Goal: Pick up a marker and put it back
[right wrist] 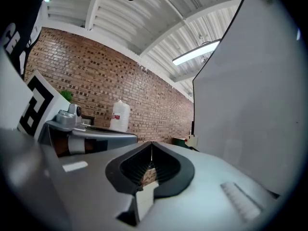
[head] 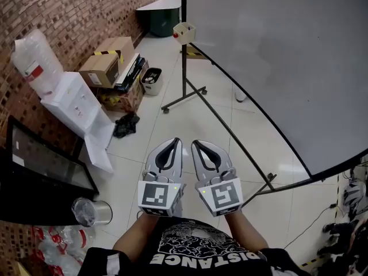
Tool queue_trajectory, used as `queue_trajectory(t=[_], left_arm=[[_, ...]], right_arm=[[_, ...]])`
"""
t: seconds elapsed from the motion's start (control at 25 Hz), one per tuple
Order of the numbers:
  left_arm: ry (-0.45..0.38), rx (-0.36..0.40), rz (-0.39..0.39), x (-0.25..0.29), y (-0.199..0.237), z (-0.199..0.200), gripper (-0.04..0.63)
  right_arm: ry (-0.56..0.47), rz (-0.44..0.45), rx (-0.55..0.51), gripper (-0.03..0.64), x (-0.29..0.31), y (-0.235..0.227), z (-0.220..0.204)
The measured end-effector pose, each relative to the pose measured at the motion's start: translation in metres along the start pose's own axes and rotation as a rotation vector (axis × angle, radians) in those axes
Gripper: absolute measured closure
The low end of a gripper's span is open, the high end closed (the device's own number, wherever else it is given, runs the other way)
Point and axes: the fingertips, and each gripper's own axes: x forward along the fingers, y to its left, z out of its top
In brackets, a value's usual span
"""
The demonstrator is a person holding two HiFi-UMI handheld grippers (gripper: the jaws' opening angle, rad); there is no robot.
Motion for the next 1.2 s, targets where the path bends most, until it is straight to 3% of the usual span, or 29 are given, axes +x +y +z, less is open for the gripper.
queue_trajectory(t=[0.6, 1.2], left_arm=[[-0.013, -0.031, -0.06, 0.104, 0.136, 0.018, 0.591], [-0.032, -0.038, -0.087, 0.156, 0.181, 0.024, 0.591]], right_arm=[[0.019, -0.054, -0.037, 0.617, 0.169, -0.026, 0.022], [0.018, -0.086, -0.011, 0.617, 0.233, -0.046, 0.017]])
